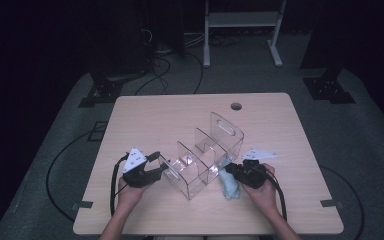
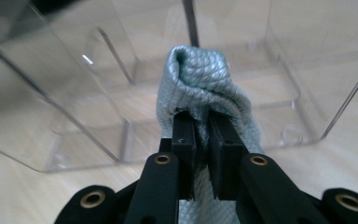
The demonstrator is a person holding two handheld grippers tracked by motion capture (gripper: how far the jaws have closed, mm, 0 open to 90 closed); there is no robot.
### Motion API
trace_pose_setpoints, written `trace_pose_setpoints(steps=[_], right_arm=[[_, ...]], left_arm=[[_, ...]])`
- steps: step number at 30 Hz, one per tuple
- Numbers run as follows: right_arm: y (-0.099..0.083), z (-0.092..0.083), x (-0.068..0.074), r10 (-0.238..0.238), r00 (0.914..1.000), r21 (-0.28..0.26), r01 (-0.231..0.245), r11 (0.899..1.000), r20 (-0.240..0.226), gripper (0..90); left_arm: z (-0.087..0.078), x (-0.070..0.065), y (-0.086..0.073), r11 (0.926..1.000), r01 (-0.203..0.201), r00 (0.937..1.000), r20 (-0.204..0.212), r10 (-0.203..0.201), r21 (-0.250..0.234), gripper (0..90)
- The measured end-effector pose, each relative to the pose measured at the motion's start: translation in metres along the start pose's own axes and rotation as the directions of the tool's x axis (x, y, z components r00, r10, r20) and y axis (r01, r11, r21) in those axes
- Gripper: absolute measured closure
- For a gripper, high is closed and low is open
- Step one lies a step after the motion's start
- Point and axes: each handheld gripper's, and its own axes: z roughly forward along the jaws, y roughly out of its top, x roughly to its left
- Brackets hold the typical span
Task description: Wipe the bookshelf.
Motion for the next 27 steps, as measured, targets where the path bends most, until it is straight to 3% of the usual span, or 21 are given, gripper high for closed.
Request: trace_pose_setpoints(steps=[5, 9, 13, 21, 27], right_arm=[[0.012, -0.022, 0.020, -0.035, 0.9987, -0.083, 0.032, 0.996, -0.037, 81.4], [0.017, -0.025, 0.047, -0.088, 0.9910, -0.095, 0.078, 0.992, -0.102, 81.4], [0.019, -0.022, 0.067, -0.154, 0.9835, -0.085, 0.147, 0.986, -0.094, 81.5], [0.006, -0.006, 0.066, -0.157, 0.9853, -0.029, 0.156, 0.987, -0.067, 81.9], [-0.011, 0.020, 0.056, -0.104, 0.9903, 0.056, 0.110, 0.992, -0.092, 81.8]], left_arm=[[0.001, -0.001, 0.000, 1.0000, 0.006, 0.9999, -0.011, -0.006, -0.001, 46.3], [0.001, -0.002, 0.000, 1.0000, 0.002, 0.9998, -0.018, -0.002, 0.001, 46.4], [0.001, -0.002, 0.000, 1.0000, 0.007, 0.9998, -0.019, -0.007, -0.001, 46.5], [0.001, -0.002, 0.000, 0.9999, 0.011, 0.9996, -0.025, -0.011, -0.002, 46.5], [0.001, 0.000, 0.000, 0.9999, 0.009, 0.9997, -0.024, -0.009, -0.005, 46.4]])
